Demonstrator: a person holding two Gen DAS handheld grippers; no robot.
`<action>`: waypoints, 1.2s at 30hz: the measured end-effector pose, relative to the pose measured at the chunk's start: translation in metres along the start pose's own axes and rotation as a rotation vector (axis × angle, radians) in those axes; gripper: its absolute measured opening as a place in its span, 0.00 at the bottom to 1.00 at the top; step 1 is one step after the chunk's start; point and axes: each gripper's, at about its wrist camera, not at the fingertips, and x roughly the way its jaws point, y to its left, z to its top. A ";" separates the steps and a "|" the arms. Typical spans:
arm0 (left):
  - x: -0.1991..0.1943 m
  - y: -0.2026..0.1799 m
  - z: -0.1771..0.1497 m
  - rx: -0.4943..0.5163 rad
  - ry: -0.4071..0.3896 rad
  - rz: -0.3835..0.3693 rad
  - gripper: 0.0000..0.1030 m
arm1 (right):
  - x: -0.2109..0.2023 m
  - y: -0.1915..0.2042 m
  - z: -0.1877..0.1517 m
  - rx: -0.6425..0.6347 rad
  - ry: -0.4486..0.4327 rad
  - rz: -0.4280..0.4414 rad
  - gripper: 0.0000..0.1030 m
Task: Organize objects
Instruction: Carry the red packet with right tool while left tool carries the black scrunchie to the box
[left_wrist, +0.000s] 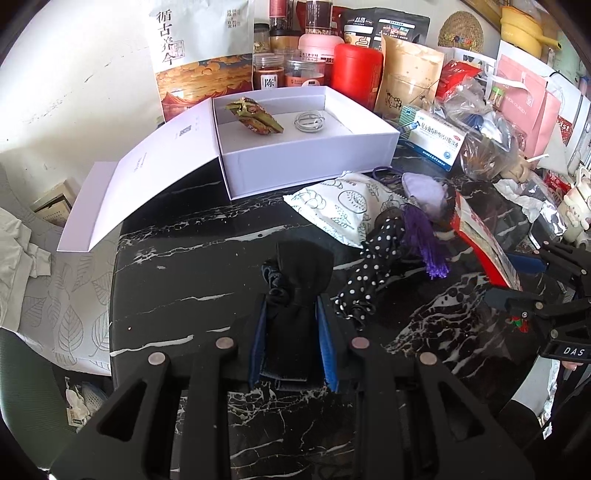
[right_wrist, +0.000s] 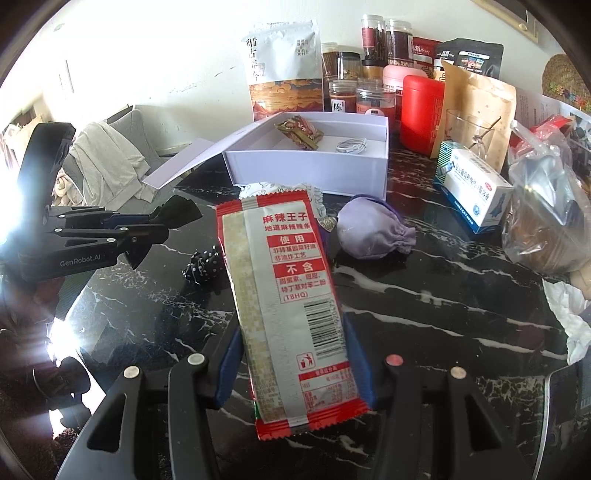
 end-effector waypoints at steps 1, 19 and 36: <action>-0.003 -0.001 0.001 0.002 -0.003 0.002 0.24 | -0.002 0.000 0.000 0.001 -0.003 0.000 0.51; -0.018 -0.002 0.047 0.009 -0.007 0.013 0.24 | -0.013 -0.014 0.036 0.002 -0.036 -0.010 0.51; -0.013 0.019 0.108 0.029 -0.030 0.057 0.24 | -0.007 -0.022 0.089 -0.032 -0.081 -0.037 0.51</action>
